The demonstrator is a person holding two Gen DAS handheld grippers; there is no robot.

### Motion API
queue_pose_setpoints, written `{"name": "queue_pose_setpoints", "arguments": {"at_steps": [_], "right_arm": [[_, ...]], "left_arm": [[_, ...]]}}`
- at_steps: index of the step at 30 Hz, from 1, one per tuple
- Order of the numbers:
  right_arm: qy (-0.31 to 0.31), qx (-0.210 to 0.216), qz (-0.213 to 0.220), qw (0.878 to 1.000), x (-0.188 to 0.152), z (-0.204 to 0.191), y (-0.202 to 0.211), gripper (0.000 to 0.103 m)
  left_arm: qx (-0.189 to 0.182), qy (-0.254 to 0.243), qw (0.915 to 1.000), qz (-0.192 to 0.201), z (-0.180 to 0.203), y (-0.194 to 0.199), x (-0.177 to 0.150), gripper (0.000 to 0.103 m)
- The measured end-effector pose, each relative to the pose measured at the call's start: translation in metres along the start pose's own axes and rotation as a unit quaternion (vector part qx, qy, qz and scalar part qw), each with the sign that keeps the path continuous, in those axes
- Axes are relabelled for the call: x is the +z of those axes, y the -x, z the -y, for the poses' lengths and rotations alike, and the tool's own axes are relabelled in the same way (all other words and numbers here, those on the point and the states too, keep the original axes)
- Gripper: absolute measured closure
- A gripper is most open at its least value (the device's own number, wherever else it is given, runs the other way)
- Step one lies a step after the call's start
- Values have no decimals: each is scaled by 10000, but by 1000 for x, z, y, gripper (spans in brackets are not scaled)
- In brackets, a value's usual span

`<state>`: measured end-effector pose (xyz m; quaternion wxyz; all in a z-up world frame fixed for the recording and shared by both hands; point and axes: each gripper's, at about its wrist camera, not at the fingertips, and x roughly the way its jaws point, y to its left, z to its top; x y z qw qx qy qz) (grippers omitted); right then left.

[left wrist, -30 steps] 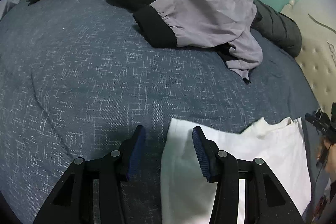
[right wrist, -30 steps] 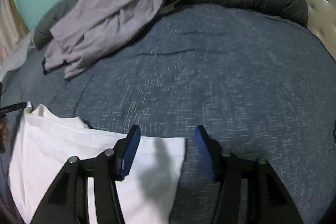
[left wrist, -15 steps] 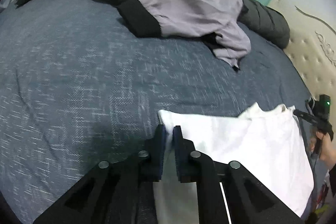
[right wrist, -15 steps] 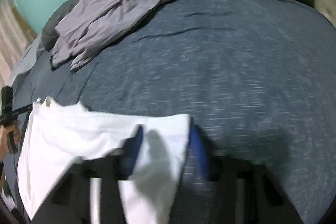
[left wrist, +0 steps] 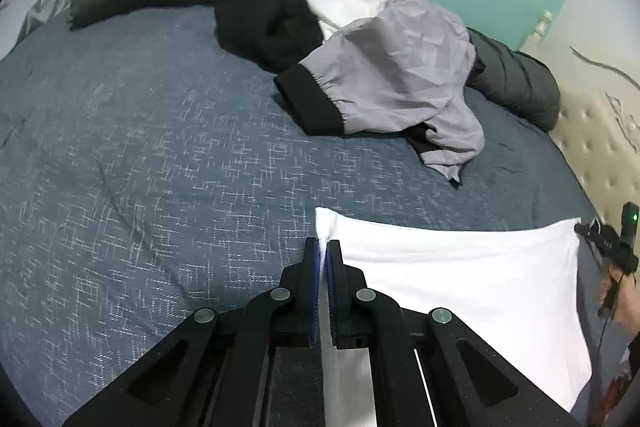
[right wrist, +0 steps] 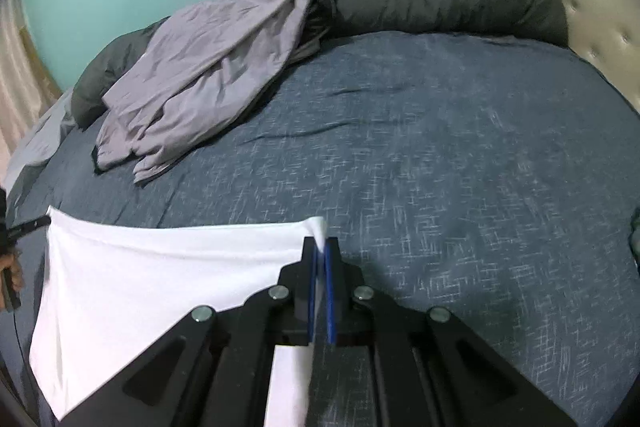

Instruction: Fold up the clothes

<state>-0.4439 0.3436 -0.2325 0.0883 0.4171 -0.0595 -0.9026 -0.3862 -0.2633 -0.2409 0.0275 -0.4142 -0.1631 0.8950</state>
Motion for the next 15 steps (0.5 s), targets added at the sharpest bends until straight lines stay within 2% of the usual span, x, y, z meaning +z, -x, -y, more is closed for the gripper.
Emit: {"name": "queue_pose_setpoints", "arguments": {"at_steps": [4, 7, 9, 10, 11, 12, 13, 14, 15], "right_arm": [[-29, -218, -336, 9992, -5, -4, -25, 100], [-135, -223, -608, 9978, -13, -3, -43, 99], [-121, -297, -611, 9976, -17, -4, -45, 98], [-111, -335, -579, 9977, -18, -4, -42, 96], [-101, -374, -547, 9977, -20, -5, -38, 94], [-130, -349, -522, 9979, -22, -4, -32, 89], [-222, -224, -506, 9982, -25, -1, -23, 83], [-313, -99, -489, 9983, -28, 3, -13, 77], [-385, 12, -506, 9980, -32, 6, -3, 67]], "left_arm": [[122, 4, 9996, -268, -1, -22, -5, 99], [175, 142, 9982, -555, -5, -38, -12, 97], [125, 189, 9978, -621, -8, -24, -21, 97], [100, 212, 9976, -653, -9, -17, -25, 94], [75, 236, 9973, -686, -10, -10, -29, 84], [51, 259, 9971, -719, -12, -3, -34, 77], [26, 282, 9968, -751, -13, 4, -38, 65], [1, 306, 9965, -784, -14, 11, -42, 60], [-24, 329, 9961, -817, -16, 18, -46, 60]]}}
